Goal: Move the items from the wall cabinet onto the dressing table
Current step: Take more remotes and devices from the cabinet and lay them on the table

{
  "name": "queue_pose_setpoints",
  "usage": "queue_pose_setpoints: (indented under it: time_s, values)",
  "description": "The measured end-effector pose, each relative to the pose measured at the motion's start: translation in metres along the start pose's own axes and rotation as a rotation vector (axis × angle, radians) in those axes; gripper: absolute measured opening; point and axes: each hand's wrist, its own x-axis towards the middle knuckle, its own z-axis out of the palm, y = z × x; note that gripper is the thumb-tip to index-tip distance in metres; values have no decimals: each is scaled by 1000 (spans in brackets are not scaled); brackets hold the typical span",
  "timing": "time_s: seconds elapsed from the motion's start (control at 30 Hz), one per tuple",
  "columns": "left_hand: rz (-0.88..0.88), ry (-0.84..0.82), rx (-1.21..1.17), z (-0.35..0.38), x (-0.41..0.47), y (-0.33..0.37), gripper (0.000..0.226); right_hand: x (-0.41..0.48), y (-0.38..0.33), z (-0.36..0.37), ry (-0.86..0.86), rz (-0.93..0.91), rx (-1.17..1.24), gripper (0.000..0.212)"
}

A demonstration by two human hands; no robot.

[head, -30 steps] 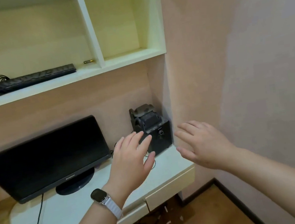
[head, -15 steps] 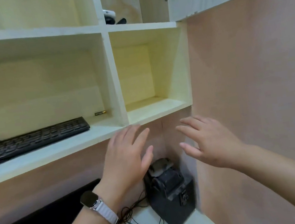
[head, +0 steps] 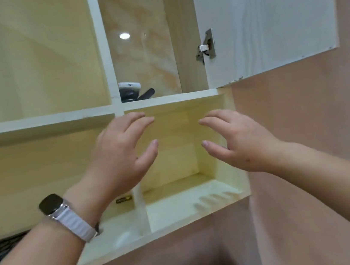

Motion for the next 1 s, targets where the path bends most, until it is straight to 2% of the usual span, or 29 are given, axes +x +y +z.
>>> queue_pose_setpoints:
  time_s: [0.1, 0.27, 0.37, 0.47, 0.57, 0.73, 0.83, 1.0]
  values:
    - [65, 20, 40, -3, 39, -2, 45, 38, 12, -9, 7, -65, 87, 58]
    - [162, -64, 248, -9, 101, -13, 45, 92, 23, -15, -13, -185, 152, 51]
    - [226, -146, 454, -12, 132, -18, 55, 120, 23, -15, -74, -171, 198, 46]
    - [323, -253, 638, -14, 154, -23, 41, 151, 21, -15, -152, -107, 245, 44]
    - [252, -441, 827, -20, 173, -21, 37, 177, 22, -12, -256, -51, 266, 41]
    - [84, -669, 953, -20, 180, -19, 27, 193, 24, -3, -459, -15, 231, 34]
    - [106, -689, 1077, -17, 178, -20, 28, 192, 25, -2, -527, -30, 210, 32]
    - [125, -697, 1078, -14, 176, -24, 31, 183, 28, -4, -553, -26, 316, 30]
